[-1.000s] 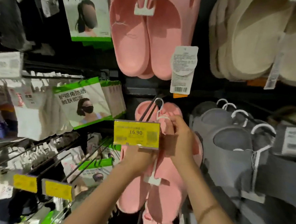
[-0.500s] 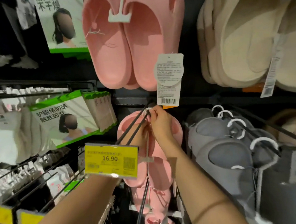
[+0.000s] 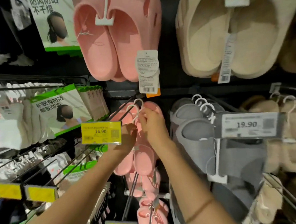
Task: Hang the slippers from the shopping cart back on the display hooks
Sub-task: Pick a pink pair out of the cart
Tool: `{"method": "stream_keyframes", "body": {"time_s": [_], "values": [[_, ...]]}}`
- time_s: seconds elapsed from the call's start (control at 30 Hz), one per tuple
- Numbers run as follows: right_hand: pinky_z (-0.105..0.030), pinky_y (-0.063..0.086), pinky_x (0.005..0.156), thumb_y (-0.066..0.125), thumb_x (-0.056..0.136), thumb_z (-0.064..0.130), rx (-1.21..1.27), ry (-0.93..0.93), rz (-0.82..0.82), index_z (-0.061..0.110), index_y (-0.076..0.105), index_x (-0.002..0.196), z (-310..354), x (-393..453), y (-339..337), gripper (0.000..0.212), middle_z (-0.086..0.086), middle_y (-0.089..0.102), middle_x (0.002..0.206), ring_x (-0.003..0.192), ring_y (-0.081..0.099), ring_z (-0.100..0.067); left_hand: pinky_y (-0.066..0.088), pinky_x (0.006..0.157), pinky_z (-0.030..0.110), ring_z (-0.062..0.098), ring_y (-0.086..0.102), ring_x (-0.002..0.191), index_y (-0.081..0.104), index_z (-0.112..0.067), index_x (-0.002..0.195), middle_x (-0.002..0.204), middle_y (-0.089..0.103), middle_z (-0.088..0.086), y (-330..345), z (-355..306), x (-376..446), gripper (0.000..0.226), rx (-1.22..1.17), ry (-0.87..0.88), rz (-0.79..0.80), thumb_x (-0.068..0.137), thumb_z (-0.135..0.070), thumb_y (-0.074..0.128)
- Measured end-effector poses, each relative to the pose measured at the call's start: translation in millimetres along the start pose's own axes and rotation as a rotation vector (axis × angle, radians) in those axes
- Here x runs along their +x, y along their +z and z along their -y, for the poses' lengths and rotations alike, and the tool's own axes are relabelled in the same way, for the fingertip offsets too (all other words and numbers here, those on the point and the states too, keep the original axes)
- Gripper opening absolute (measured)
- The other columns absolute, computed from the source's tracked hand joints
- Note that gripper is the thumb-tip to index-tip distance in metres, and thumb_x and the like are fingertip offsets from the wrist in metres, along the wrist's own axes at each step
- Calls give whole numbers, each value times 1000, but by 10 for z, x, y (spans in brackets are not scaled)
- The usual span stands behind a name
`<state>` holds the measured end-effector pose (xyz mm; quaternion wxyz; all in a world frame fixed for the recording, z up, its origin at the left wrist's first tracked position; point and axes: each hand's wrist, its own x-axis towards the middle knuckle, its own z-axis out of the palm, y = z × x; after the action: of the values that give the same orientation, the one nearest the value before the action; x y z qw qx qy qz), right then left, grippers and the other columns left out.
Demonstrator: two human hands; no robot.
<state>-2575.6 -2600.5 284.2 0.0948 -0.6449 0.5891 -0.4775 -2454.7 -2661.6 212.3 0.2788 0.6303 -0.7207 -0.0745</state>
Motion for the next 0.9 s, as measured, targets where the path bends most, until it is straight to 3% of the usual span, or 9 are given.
{"method": "stream_keyframes", "body": {"time_s": [0.1, 0.17, 0.3, 0.43, 0.63, 0.77, 0.9], "values": [[-41, 49, 83, 50, 94, 18, -132, -77, 40, 8, 60, 111, 139, -612, -495, 23, -15, 65, 102, 95, 59, -28, 42, 77, 33, 32, 60, 100, 66, -15, 104, 108, 67, 13, -543, -726, -877, 28, 104, 229, -94, 94, -27, 42], [-41, 50, 78, 52, 93, 21, -228, -113, 40, 7, 60, 107, 190, -1108, -878, 22, -16, 66, 101, 94, 60, -31, 45, 72, 33, 36, 61, 95, 67, -21, 101, 102, 68, 14, -640, -922, -1357, 25, 166, 263, -32, 92, -31, 45], [-44, 49, 79, 52, 92, 29, -387, -83, -7, 4, 61, 105, 160, -2043, -1607, 29, -18, 67, 100, 93, 61, -35, 51, 71, 39, 35, 64, 86, 70, -19, 87, 89, 71, 12, -680, -1381, -2145, 44, 74, 489, 47, 82, -47, 36], [-42, 52, 65, 53, 87, 34, -556, 98, -152, 6, 62, 94, 102, -2828, -2417, 30, -15, 68, 80, 74, 63, -34, 52, 74, 41, 34, 63, 88, 70, -25, 90, 92, 71, 10, -596, -2007, -2719, 29, -63, 627, 186, 86, -41, 46], [-37, 50, 72, 58, 88, 31, -806, 467, -415, 14, 64, 100, -9, -3799, -3610, 22, -10, 68, 92, 88, 61, -32, 52, 78, 39, 30, 63, 88, 67, -32, 86, 89, 70, 3, -241, -3303, -3508, 34, -353, 882, 412, 78, -52, 41], [-33, 44, 69, 57, 87, 35, -970, 733, -562, 17, 60, 101, -145, -4378, -4142, 23, -6, 68, 95, 91, 59, -32, 49, 75, 34, 25, 61, 88, 70, -26, 89, 89, 70, -1, 59, -4093, -4043, 18, -376, 1096, 497, 87, -35, 54], [-37, 49, 78, 56, 89, 35, -1056, 917, -715, 17, 60, 106, -266, -5009, -4581, 25, -5, 68, 99, 92, 61, -29, 48, 72, 32, 24, 62, 86, 69, -27, 88, 87, 70, -1, 386, -4815, -4666, 17, -465, 1296, 662, 87, -37, 56]]}}
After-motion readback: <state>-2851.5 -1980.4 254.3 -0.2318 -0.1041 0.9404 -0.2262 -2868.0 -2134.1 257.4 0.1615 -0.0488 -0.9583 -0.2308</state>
